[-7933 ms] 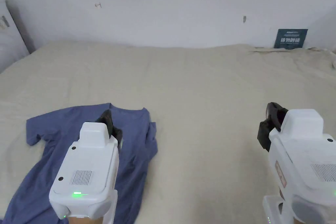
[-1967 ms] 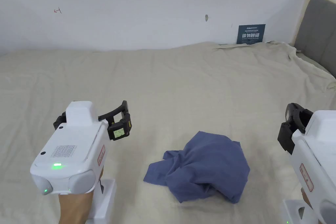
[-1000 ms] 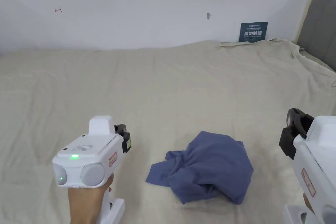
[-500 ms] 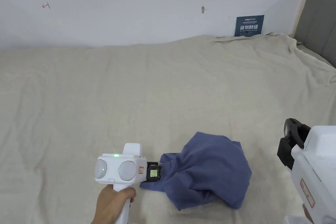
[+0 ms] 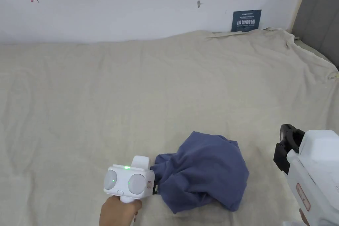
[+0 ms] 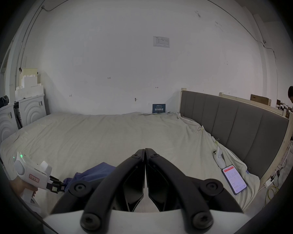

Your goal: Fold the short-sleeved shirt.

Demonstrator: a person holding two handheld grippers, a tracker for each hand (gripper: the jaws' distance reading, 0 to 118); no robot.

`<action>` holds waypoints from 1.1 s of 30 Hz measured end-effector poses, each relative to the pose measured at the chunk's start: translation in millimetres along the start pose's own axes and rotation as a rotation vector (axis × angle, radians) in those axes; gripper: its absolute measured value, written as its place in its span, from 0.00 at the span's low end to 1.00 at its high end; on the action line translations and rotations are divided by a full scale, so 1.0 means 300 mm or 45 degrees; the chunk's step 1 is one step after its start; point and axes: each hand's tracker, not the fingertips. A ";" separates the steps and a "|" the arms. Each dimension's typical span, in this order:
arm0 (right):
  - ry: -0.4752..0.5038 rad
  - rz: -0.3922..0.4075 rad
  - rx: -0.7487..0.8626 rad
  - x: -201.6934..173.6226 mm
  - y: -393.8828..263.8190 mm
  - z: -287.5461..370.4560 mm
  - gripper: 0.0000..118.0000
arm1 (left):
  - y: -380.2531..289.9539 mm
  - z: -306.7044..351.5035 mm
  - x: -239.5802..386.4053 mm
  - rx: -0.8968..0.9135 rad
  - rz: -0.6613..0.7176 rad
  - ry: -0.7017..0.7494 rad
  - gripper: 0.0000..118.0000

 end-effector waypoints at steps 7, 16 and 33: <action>0.074 -0.060 -0.178 0.025 -0.007 -0.132 0.01 | -0.011 0.105 -0.048 0.109 0.056 -0.075 0.00; 0.171 -0.128 -0.571 0.070 -0.095 -0.519 0.28 | 0.000 0.215 -0.096 0.193 0.070 -0.097 0.00; 0.123 -0.096 -0.949 0.001 -0.319 -0.848 0.75 | -0.004 0.214 -0.151 0.183 0.115 -0.110 0.00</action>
